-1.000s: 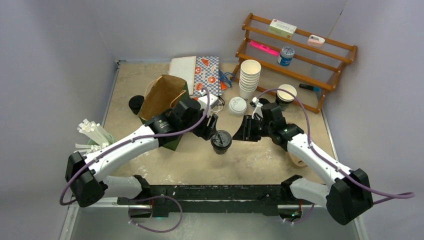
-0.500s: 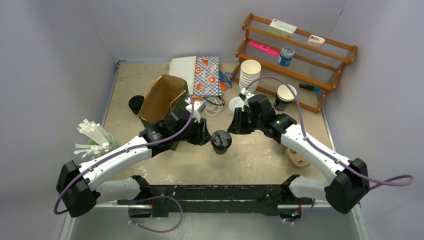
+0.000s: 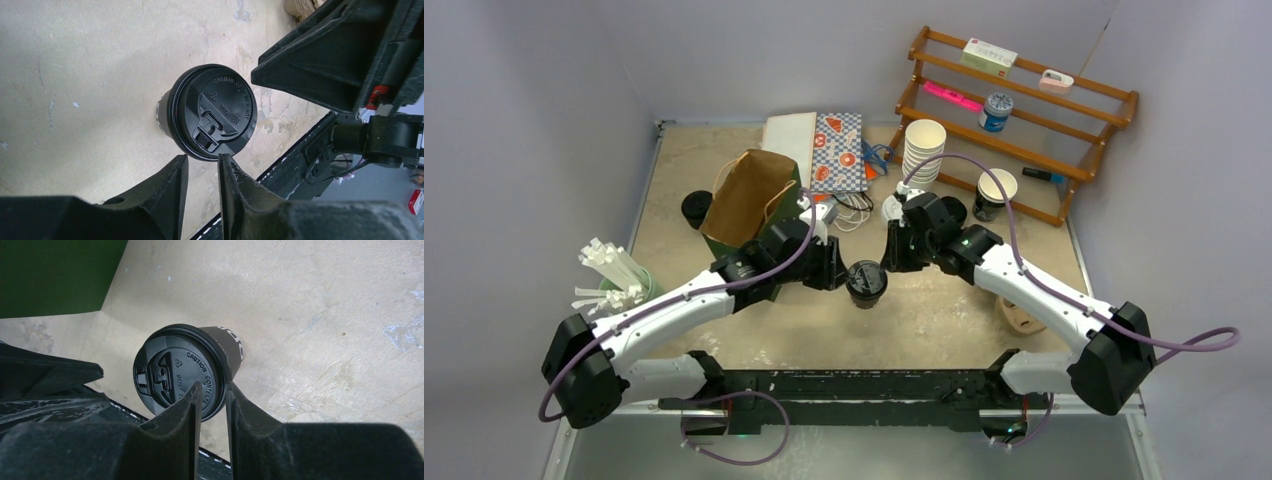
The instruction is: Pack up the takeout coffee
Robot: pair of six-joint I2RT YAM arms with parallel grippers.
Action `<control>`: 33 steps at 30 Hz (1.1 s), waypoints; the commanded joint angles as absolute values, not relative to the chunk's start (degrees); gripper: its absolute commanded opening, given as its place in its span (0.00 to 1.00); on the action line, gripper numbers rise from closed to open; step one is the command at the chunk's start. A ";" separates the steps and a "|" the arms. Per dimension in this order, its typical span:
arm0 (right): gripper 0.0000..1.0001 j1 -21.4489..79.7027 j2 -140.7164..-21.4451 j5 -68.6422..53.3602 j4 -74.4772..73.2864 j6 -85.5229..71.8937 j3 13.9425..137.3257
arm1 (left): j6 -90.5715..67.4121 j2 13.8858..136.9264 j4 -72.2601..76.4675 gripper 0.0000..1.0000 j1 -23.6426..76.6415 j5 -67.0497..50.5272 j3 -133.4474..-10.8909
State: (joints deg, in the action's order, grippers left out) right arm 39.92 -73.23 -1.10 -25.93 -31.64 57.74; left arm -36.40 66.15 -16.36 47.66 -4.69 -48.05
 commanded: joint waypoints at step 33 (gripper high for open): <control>0.21 41.05 -75.26 -5.11 -22.19 -32.33 52.43 | -36.57 74.17 -8.77 0.22 47.55 -7.95 -46.55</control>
State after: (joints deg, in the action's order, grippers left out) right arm 40.56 -75.20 -3.18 -21.50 -31.83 54.74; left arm -36.42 73.49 -11.44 47.57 -7.05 -47.53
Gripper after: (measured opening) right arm 0.216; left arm 0.221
